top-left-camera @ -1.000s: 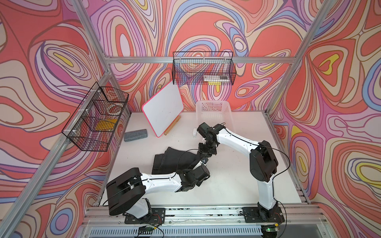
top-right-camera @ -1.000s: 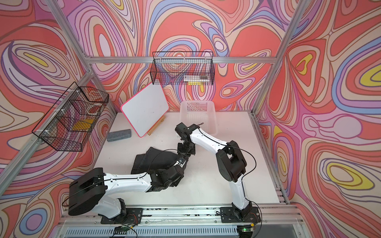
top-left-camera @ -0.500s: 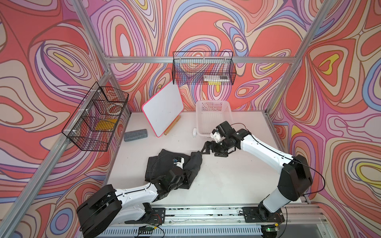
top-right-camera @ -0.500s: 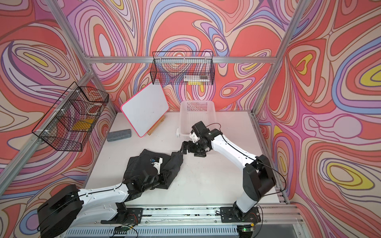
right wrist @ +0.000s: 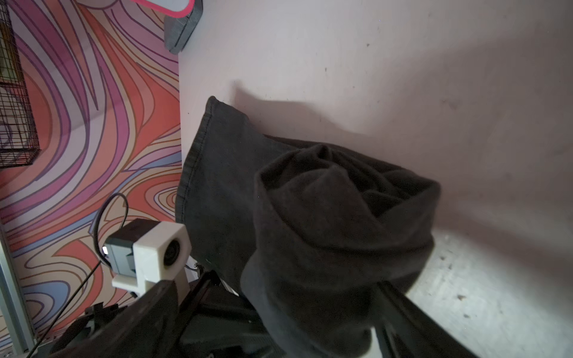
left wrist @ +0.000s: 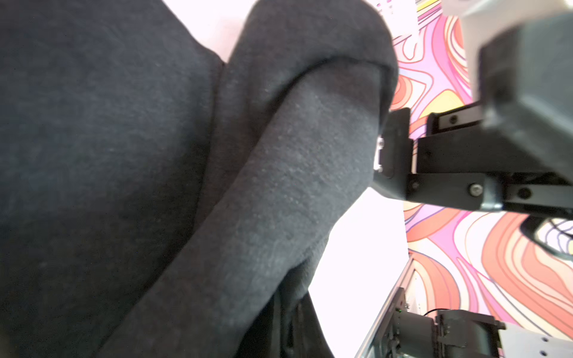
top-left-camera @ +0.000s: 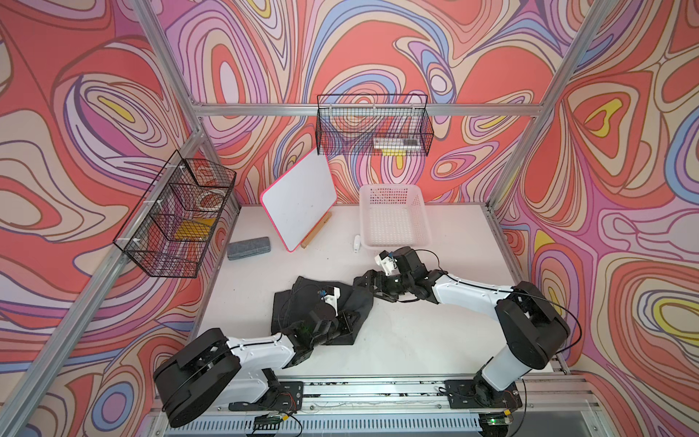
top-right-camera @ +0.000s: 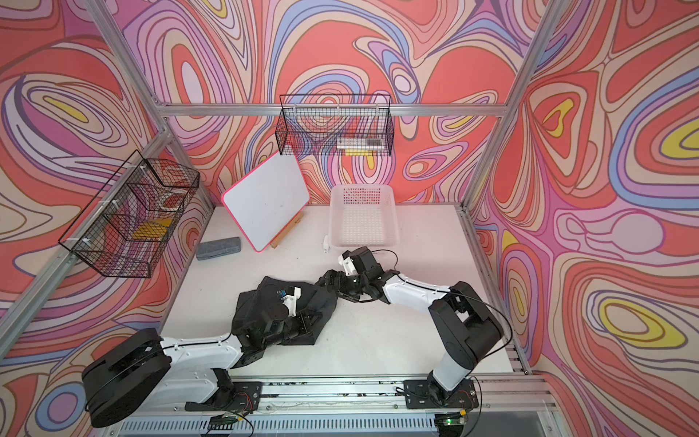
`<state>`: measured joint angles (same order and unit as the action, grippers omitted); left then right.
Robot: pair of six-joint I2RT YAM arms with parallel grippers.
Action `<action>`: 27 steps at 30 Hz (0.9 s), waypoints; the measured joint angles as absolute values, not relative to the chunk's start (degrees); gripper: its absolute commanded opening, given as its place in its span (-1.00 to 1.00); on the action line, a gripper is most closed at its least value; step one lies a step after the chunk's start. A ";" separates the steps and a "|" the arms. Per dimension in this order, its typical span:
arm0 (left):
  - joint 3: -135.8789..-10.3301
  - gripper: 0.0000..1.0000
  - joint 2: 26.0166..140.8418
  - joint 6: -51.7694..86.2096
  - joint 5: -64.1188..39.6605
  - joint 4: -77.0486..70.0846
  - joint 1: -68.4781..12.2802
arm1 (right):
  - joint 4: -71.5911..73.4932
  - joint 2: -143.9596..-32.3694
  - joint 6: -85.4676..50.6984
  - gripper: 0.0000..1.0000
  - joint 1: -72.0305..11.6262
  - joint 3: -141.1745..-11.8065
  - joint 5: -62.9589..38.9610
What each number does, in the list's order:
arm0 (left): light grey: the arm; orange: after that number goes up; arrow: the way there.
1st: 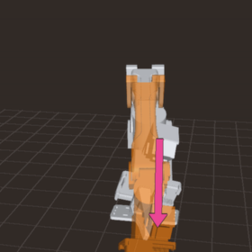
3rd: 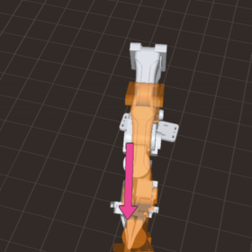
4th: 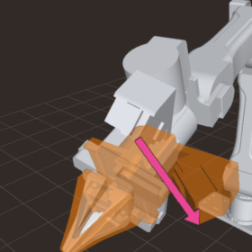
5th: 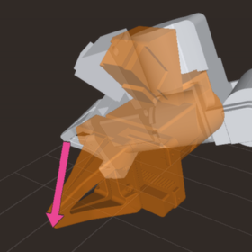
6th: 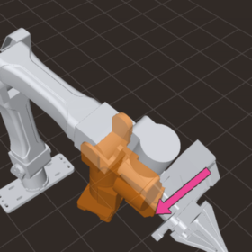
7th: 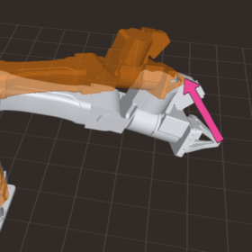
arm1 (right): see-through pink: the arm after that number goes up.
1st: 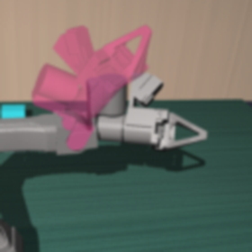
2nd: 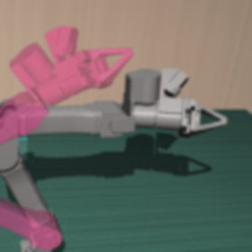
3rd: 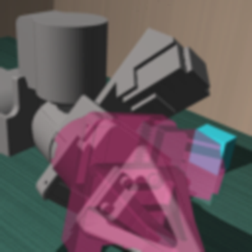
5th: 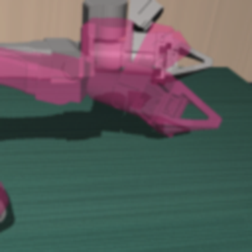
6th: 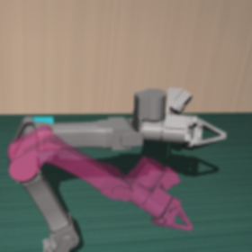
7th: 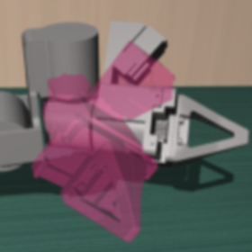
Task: Roll up the long pants
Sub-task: Roll the long pant at the center of the board.
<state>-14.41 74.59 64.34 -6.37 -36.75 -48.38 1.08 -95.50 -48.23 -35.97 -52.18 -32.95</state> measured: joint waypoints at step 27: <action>-22.37 -1.00 81.45 63.16 -6.63 -38.41 -48.07 | 14.04 -107.74 -53.06 0.14 -33.93 -51.77 -37.76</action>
